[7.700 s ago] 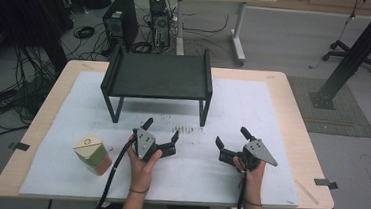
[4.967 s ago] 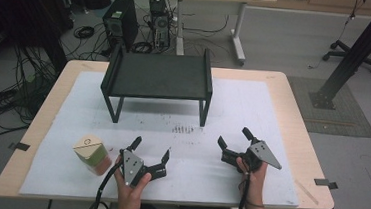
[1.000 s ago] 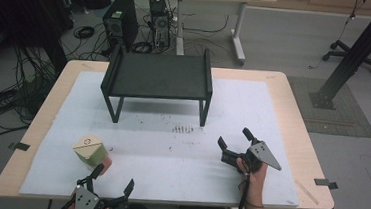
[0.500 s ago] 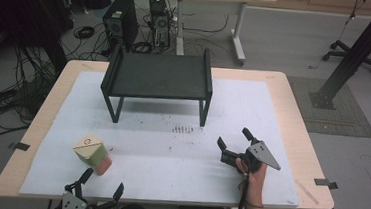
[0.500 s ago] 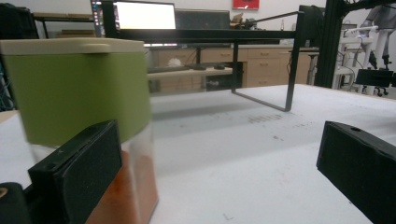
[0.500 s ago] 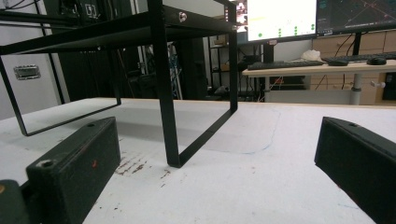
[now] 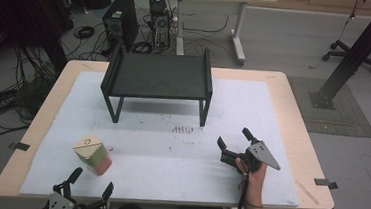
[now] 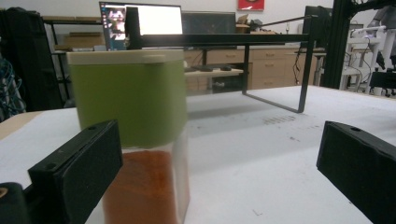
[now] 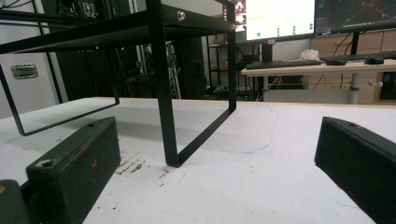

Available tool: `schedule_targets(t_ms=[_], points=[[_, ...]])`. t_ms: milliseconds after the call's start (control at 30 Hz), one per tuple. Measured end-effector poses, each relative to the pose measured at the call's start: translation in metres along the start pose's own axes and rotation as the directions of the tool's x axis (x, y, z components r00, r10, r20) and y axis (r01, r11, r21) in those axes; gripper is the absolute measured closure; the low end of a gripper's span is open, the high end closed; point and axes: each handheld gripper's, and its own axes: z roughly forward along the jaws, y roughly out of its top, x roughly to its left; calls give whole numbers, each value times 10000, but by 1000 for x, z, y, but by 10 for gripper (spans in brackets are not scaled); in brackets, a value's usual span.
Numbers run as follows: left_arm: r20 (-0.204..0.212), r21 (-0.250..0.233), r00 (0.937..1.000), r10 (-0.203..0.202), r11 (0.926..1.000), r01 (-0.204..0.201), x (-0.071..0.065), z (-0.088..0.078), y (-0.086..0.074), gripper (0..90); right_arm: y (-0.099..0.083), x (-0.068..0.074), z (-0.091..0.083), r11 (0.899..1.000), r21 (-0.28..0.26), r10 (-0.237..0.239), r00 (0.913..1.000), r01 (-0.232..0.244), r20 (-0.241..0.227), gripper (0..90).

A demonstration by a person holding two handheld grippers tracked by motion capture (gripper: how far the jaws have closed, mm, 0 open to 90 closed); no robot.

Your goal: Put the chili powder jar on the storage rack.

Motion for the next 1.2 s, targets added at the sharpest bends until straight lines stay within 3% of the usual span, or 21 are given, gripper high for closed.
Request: schedule_targets(t_ms=[700, 1200], points=[[103, -106, 9999, -124, 9999, 125, 39, 10, -2, 7, 0, 1, 1, 10000, 72, -46, 9998, 45, 167, 1], [246, -167, 9995, -196, 9997, 200, 51, 25, -5, 7, 0, 1, 1, 9999, 128, -95, 9997, 93, 222, 1]])
